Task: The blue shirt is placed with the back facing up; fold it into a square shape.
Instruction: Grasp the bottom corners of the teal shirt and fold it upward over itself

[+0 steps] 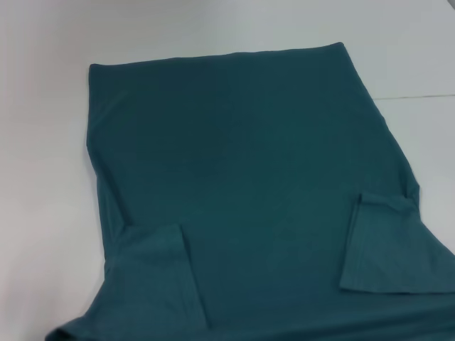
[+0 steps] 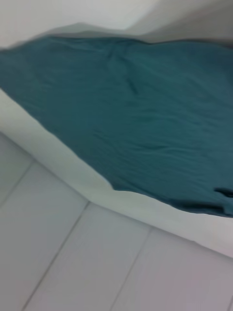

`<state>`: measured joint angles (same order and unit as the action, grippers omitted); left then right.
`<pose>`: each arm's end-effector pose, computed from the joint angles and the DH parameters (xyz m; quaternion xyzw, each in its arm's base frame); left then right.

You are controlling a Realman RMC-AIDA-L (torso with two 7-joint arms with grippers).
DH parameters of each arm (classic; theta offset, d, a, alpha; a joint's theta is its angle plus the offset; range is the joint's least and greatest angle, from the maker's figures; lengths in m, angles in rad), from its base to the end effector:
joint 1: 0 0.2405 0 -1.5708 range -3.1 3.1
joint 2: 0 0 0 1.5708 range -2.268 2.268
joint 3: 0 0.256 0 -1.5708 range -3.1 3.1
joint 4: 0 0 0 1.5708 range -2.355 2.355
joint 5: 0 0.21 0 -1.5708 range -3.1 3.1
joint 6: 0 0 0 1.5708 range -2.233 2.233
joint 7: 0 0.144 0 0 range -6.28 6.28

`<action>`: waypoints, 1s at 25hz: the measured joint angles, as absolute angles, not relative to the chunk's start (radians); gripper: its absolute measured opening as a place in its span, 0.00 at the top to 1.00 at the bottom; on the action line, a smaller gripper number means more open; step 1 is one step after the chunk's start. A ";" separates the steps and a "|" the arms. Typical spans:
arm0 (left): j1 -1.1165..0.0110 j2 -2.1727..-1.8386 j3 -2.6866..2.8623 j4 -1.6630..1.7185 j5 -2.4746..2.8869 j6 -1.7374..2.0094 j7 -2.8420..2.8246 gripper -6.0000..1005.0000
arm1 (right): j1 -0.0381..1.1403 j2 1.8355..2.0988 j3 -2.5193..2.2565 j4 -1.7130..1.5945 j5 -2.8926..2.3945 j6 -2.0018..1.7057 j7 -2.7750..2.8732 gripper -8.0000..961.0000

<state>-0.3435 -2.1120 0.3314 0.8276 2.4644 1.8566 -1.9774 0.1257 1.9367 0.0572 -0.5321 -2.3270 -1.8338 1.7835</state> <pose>-0.3400 0.2265 0.0266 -0.7880 -0.5871 -0.1819 0.0355 0.4111 0.1534 0.0887 -0.6691 0.6174 0.3582 0.2068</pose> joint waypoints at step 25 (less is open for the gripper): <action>-0.707 -2.043 0.338 0.563 2.141 1.246 -1.961 0.98 | 0.538 1.921 0.078 -0.493 -2.276 -1.391 1.764 0.91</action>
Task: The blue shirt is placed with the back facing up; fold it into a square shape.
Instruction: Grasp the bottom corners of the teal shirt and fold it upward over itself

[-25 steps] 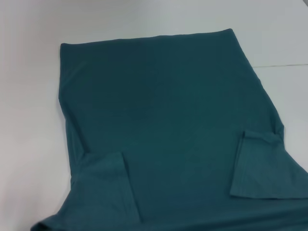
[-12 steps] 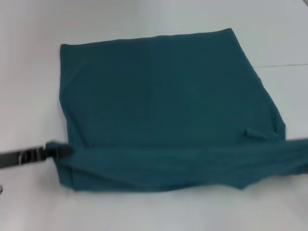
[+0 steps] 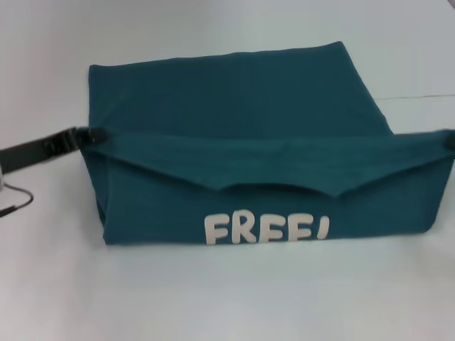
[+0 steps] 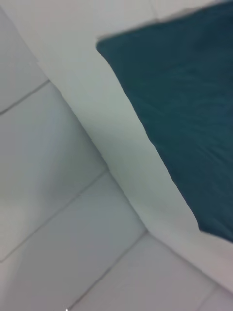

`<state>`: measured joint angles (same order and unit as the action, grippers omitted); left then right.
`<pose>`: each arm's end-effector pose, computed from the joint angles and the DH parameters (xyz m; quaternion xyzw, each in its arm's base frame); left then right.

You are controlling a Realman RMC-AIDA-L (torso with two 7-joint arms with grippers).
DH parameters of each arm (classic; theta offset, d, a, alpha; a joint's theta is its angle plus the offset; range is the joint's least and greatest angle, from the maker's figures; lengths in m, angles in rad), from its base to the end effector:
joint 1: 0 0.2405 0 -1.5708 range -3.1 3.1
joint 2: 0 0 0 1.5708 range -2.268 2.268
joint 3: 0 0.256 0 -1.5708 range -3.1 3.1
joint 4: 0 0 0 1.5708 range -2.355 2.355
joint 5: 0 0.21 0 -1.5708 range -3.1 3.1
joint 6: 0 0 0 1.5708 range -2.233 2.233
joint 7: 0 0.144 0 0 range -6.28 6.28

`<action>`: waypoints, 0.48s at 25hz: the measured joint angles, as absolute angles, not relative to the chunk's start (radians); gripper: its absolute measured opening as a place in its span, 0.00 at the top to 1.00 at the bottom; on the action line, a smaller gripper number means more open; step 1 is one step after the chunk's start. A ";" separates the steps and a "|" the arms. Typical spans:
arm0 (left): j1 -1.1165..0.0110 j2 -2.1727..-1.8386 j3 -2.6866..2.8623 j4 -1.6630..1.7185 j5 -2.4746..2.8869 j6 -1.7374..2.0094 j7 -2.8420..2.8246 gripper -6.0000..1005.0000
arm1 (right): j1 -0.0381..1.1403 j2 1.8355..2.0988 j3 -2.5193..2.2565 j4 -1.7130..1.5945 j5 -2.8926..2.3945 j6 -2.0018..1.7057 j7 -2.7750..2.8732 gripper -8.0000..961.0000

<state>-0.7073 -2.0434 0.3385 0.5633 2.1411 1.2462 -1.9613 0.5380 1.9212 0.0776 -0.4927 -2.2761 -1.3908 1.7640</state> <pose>-0.2710 0.4067 0.0360 -0.7689 -0.5104 -0.3096 0.2291 0.3666 0.3412 0.1029 -0.7053 0.5268 0.3492 0.3210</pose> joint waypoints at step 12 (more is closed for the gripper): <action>-0.775 -2.072 0.340 0.469 2.001 0.966 -1.856 0.98 | 0.701 1.960 -0.031 -0.406 -2.204 -0.998 1.640 0.91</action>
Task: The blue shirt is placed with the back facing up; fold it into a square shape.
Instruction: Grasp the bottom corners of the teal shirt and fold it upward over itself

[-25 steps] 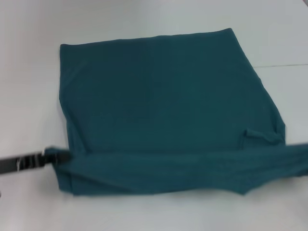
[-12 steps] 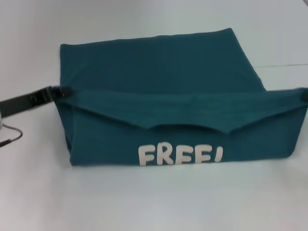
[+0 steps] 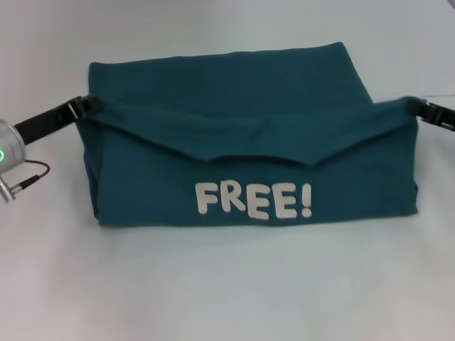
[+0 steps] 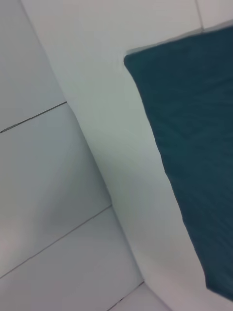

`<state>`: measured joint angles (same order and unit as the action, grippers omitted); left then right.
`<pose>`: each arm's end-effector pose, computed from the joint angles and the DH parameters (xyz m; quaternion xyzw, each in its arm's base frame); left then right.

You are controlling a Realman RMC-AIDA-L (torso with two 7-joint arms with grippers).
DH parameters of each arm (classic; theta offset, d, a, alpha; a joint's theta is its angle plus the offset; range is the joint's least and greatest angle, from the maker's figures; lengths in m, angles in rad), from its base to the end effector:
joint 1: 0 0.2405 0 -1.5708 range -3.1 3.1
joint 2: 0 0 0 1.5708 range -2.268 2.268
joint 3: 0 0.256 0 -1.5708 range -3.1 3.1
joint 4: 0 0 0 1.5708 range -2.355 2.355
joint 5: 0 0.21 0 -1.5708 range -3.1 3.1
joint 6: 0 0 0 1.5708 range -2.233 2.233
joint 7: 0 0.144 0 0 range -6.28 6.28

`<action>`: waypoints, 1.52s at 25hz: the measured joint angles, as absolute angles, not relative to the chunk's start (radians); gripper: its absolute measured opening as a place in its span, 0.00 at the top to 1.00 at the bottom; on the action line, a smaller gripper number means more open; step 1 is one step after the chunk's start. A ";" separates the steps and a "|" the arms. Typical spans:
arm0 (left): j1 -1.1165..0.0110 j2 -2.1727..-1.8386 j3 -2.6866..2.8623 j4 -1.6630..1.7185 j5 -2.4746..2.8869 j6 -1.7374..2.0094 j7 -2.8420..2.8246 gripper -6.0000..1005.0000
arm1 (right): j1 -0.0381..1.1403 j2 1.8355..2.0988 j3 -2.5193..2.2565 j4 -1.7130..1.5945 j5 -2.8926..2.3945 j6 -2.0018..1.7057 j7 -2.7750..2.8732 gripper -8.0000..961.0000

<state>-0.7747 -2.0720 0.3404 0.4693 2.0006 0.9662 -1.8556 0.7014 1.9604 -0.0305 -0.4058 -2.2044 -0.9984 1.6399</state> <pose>-0.2621 0.4397 0.0229 -0.7257 -0.5119 -0.3367 0.3130 0.3371 0.4142 0.0735 -0.7154 0.4921 0.2897 0.4027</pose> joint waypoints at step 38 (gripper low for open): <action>-0.833 -2.117 0.342 0.357 1.940 0.703 -1.700 0.98 | 0.801 2.010 -0.218 -0.321 -2.106 -0.558 1.517 0.89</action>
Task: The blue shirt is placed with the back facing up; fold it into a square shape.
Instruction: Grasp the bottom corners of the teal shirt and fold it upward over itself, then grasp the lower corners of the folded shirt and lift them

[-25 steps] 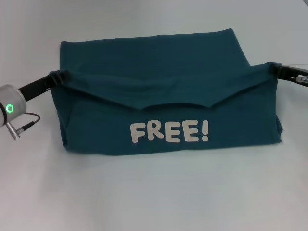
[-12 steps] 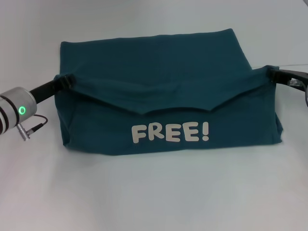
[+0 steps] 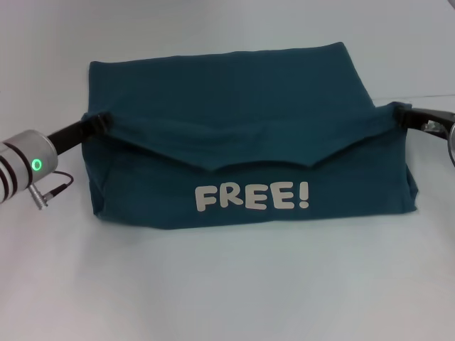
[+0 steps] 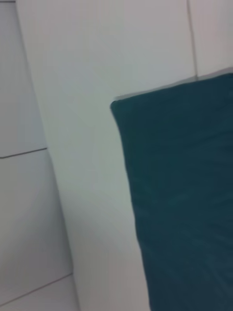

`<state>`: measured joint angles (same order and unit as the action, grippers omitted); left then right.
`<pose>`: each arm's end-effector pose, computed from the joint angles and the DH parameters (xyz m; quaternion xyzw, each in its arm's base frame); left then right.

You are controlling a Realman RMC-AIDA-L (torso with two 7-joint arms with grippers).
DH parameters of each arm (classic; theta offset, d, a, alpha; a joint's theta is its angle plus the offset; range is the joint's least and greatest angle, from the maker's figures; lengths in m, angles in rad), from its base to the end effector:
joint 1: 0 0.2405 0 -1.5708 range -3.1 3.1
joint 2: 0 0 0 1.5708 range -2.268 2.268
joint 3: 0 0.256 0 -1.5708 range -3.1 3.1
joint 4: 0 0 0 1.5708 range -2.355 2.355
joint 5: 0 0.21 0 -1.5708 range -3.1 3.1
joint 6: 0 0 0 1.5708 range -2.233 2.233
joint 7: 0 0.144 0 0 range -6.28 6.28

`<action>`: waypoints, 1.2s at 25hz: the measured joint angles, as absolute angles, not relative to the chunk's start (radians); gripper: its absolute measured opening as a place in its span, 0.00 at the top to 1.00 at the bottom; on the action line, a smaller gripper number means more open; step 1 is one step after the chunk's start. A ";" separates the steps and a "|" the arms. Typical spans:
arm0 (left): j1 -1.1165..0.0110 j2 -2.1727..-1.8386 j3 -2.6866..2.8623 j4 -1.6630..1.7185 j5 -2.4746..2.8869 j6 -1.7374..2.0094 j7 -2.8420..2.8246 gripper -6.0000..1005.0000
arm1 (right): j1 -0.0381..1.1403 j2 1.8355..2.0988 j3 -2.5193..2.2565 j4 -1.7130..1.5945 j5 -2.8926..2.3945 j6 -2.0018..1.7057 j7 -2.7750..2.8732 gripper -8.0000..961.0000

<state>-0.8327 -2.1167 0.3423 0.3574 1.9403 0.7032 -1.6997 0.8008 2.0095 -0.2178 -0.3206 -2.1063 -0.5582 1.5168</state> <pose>-0.2621 0.4498 -0.0143 -0.7108 -0.5183 -0.2934 0.3743 0.3266 0.4498 0.0397 -0.7128 0.4699 0.1735 0.4910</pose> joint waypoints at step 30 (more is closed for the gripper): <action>-0.694 -2.117 0.425 0.541 1.948 0.971 -1.749 0.36 | 0.710 2.010 -0.259 -0.461 -2.106 -0.868 1.609 0.19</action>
